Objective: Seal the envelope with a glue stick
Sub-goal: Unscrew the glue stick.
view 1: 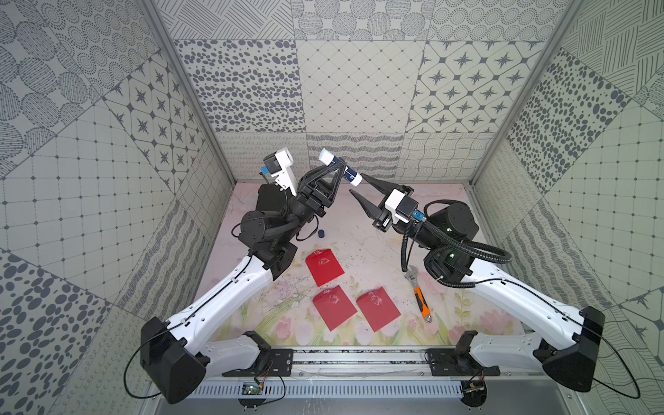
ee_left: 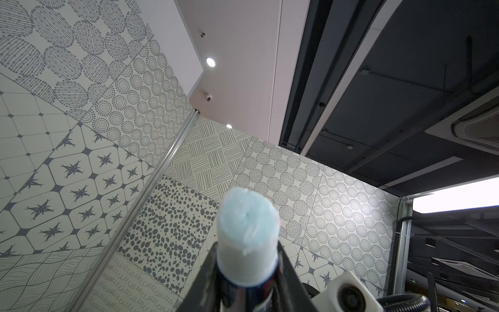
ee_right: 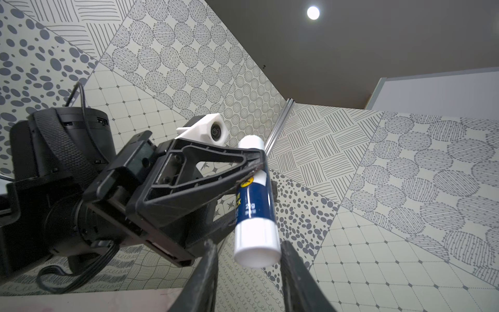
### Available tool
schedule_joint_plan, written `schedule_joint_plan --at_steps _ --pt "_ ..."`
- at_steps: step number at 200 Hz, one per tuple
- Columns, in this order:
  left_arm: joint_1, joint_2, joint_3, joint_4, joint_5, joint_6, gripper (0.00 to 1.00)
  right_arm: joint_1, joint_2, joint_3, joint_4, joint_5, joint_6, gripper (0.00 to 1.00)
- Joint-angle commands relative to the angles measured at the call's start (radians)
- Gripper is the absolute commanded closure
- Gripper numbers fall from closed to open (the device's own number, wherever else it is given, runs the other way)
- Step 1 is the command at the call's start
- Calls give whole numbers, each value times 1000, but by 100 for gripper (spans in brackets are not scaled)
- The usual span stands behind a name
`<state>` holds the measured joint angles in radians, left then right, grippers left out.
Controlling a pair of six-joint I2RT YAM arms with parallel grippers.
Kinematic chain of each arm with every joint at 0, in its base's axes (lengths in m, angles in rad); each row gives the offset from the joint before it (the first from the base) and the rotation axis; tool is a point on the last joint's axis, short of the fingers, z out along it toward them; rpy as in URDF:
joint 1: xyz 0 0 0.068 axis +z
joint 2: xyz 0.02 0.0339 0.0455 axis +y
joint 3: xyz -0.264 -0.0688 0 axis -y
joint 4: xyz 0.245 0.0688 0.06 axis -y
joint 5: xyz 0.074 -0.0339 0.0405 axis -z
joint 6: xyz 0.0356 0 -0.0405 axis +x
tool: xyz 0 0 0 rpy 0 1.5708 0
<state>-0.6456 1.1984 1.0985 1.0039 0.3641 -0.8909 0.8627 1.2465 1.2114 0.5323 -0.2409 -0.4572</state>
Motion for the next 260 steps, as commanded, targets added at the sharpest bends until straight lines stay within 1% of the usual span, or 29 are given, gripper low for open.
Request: schedule_joint_plan --at_steps 1,37,85,107,121,148,172,191,231,260 --pt "4 0 1 59 -3 -13 100 4 9 42 25 6 5 63" --pt "4 1 -3 64 -3 -14 100 4 11 52 27 -3 13 68" --pt "4 6 -6 73 -2 -17 100 4 19 64 16 -5 17 68" --pt "4 7 -7 78 0 -19 100 5 22 74 -8 -4 22 75" --pt "4 8 -6 85 4 -19 100 4 21 76 -17 1 33 77" --pt "5 23 -1 134 28 -27 100 4 6 76 -33 2 104 82" --pt "4 53 11 244 87 -41 100 5 -27 74 -81 -24 280 84" --pt "5 75 41 294 142 -51 100 4 -70 56 -102 -67 471 85" --pt "6 130 119 410 261 -86 100 5 -146 18 -81 -183 876 85" --pt "4 156 190 412 358 -98 100 4 -148 30 -50 -291 1174 86"
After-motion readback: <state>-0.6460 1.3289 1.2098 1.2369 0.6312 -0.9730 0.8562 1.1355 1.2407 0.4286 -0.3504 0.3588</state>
